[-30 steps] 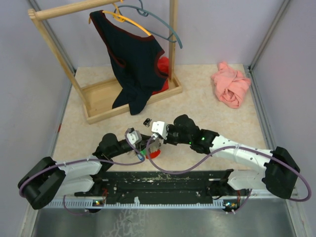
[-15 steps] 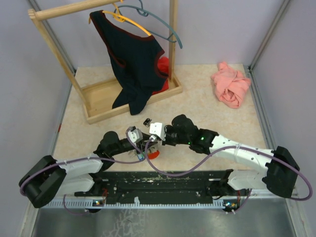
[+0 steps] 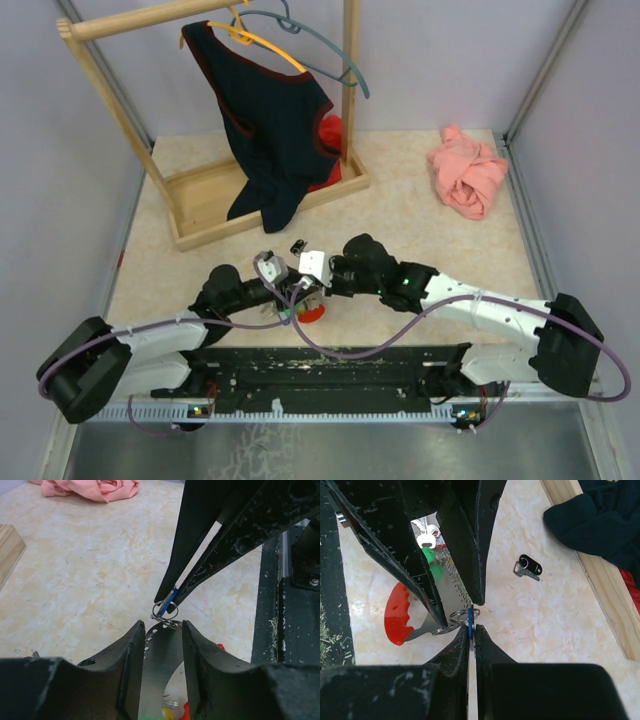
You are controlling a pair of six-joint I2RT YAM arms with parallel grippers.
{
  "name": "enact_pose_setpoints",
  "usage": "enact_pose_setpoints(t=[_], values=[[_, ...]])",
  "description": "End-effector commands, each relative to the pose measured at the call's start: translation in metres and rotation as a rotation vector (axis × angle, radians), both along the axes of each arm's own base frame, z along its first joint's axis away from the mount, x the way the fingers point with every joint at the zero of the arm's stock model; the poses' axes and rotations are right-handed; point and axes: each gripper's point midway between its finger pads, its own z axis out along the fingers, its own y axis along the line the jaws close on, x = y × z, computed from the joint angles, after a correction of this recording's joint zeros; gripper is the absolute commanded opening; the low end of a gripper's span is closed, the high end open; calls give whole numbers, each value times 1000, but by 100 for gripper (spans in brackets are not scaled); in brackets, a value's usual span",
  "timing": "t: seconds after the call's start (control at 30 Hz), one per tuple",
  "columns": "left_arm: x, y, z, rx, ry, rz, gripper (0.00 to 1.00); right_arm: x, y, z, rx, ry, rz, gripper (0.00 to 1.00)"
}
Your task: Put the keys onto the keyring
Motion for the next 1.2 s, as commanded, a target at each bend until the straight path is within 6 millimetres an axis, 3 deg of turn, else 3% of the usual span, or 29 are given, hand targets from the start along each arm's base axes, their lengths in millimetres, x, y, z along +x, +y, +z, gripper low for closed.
enact_pose_setpoints(t=[0.0, 0.13, 0.37, 0.7, 1.17], values=[[-1, 0, 16, -45, 24, 11, 42, 6, 19, 38, 87, -52, -4, 0], [2, 2, 15, -59, 60, 40, 42, 5, 20, 40, 92, -57, -4, 0], [7, 3, 10, -45, 89, 70, 30, 4, 21, 42, 94, -57, -3, 0], [13, 10, 10, -18, 42, 110, 1, 3, 10, 46, 87, -67, -29, 0], [4, 8, 24, -61, -51, 58, 1, 4, -3, 30, 34, -62, -64, 0]])
